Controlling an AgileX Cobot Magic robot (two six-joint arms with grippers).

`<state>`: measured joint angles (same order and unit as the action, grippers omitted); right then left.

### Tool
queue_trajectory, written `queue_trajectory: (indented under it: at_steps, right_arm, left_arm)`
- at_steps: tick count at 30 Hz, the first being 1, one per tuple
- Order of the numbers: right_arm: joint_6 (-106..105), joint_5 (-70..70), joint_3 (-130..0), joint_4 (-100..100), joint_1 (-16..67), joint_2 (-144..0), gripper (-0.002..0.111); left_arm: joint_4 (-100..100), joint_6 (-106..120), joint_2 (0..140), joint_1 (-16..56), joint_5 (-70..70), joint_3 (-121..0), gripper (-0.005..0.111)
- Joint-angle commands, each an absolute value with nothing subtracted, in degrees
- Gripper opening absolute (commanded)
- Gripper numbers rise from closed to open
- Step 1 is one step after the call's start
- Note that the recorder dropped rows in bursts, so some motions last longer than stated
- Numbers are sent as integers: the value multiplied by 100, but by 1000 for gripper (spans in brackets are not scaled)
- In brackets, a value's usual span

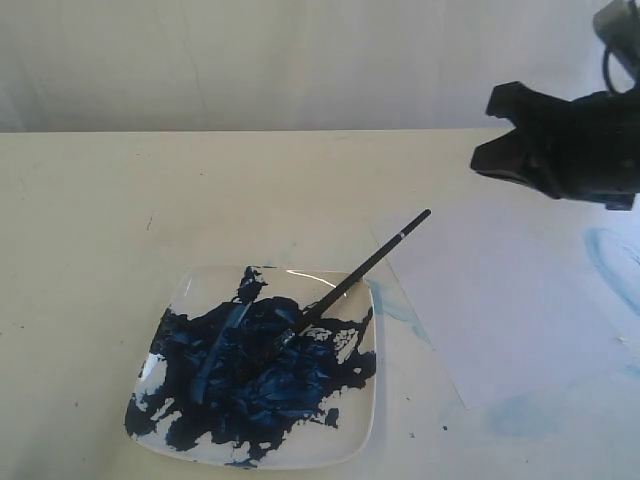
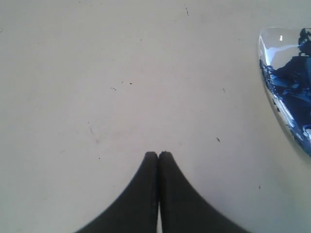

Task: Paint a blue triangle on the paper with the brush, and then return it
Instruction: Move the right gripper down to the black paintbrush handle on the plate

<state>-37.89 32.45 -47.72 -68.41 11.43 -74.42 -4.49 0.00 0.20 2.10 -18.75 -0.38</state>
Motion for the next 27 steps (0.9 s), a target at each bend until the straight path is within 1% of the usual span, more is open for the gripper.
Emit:
queue_trajectory:
  at_steps: [1, 5, 7, 11, 15, 20, 23, 27]
  right_arm:
    - [-4499, 3228, -5096, -7482, 1337, -8328, 0]
    - [-4499, 3463, -5327, -7417, 1579, -8886, 0]
    - [-4499, 3319, -5419, -7328, 1735, -9110, 0]
    - [-4210, 2597, -5582, -7025, 2094, -9390, 0]
    - [-3356, 1878, -5777, -6076, 2423, -9611, 0]
    - [-1666, 1907, -6063, -4433, 2573, -9915, 0]
    - [-1255, 2032, -6077, -4316, 2573, -9971, 0]
    - [-1267, 2228, -6077, -4293, 2561, -9971, 0]
  left_arm:
    - [-436, 0, 0, 343, -1908, 0, 0]
    - [-436, 0, 0, 356, -1908, 0, 0]
    - [-436, 0, 0, 356, -1908, 0, 0]
    - [-436, 0, 0, 356, -1908, 0, 0]
    - [-436, 0, 0, 356, -1908, 0, 0]
    - [-436, 0, 0, 356, -1908, 0, 0]
    - [-436, 0, 0, 356, -1908, 0, 0]
    - [-436, 0, 0, 356, -1908, 0, 0]
